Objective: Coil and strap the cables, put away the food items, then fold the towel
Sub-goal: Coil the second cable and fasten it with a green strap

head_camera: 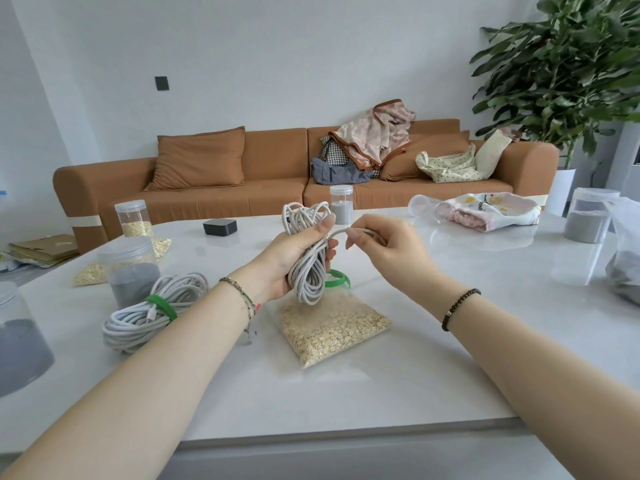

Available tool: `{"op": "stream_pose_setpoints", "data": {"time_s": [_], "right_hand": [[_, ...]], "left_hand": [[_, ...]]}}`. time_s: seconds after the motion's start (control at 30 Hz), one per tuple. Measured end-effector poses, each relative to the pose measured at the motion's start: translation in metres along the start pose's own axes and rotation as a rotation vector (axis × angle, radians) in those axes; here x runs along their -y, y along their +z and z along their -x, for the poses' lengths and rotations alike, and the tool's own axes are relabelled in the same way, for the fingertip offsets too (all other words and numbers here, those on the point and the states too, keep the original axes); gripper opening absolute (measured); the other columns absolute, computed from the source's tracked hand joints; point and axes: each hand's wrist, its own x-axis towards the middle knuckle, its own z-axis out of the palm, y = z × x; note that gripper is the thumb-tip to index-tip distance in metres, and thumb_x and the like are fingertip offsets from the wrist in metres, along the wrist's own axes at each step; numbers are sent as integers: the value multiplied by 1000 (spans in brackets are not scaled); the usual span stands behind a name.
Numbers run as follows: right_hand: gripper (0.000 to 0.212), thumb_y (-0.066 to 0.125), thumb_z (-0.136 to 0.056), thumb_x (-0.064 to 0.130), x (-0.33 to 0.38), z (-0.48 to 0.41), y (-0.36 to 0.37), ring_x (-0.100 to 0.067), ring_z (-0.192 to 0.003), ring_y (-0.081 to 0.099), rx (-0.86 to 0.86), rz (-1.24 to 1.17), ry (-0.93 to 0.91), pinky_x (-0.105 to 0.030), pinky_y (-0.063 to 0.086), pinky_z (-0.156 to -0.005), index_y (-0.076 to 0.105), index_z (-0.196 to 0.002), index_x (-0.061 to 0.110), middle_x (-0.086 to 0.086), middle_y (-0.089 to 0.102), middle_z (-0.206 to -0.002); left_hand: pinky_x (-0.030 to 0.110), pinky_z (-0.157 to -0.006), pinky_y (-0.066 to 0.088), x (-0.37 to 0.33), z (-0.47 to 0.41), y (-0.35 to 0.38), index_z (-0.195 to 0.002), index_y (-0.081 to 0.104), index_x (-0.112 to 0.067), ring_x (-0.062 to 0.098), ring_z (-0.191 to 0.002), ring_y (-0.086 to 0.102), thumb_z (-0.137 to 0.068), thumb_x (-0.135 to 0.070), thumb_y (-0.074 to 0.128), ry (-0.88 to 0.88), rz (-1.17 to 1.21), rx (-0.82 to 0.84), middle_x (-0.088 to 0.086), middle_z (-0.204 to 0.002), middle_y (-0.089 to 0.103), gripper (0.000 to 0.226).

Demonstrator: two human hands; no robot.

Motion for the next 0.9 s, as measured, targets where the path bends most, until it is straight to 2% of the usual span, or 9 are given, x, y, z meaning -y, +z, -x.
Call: {"op": "stream_pose_setpoints", "data": {"time_s": [0.07,0.17,0.27,0.33,0.43,0.57,0.7,0.8,0.9], "right_hand": [[23,63,-97,28,0,1,1,-9,-53,40,-66,96,-140,-24,29,-53,66,-77,19,17,53,-60],[17,69,-92,21,4,0,0,-10,-63,47,-173,126,-291,-21,34,-57,66,-79,12,5,55,-70],[21,81,-83,21,9,-3,-3,-6,-67,47,-241,1,-241,-16,33,-60,64,-72,12,7,55,-69],[25,83,-79,24,10,-3,-4,-7,-66,48,-206,-31,-189,-20,36,-60,63,-69,13,8,56,-66],[23,83,-79,27,10,-2,0,-16,-61,49,-104,-87,-117,-28,39,-58,66,-70,13,-2,61,-64],[20,80,-83,18,15,-3,5,-13,-57,43,10,-241,-58,-28,35,-56,68,-74,4,-21,56,-63],[22,74,-89,15,13,-2,6,-4,-49,42,35,-290,21,-12,33,-53,66,-75,1,10,50,-52],[32,72,-90,27,10,-3,5,-5,-49,38,-12,-256,73,-14,31,-52,64,-69,5,12,45,-49],[37,70,-92,32,7,-4,3,-6,-48,39,-47,-240,124,-21,33,-55,63,-70,3,8,43,-48]], "left_hand": [[27,-55,57,0,1,-2,-78,69,-10,15,-57,63,-70,-53,73,-104,-23,116,5,-71,65,44],[27,-58,57,-3,4,-5,-77,70,-8,16,-59,64,-52,-44,94,-298,138,341,5,-72,65,49],[27,-56,56,-6,9,-8,-79,68,-7,16,-58,63,-43,-39,101,-376,92,475,6,-72,63,59],[26,-53,55,-8,14,-7,-80,65,-8,15,-53,61,-43,-36,102,-454,34,513,6,-68,63,60],[22,-48,52,-10,17,-5,-89,56,-9,12,-47,59,-48,-34,101,-586,-48,580,4,-62,60,66],[19,-47,49,-10,17,-6,-96,54,-9,10,-46,57,-53,-46,96,-705,-174,704,2,-61,58,71],[19,-49,48,-10,17,-5,-96,56,-10,9,-46,57,-63,-51,89,-717,-174,773,0,-60,58,62],[21,-49,49,-11,16,-7,-96,59,-9,12,-46,57,-64,-35,86,-674,-105,729,3,-60,58,50],[22,-51,49,-8,13,-11,-99,60,-8,13,-48,57,-68,-30,78,-640,-57,715,5,-62,57,42]]}}
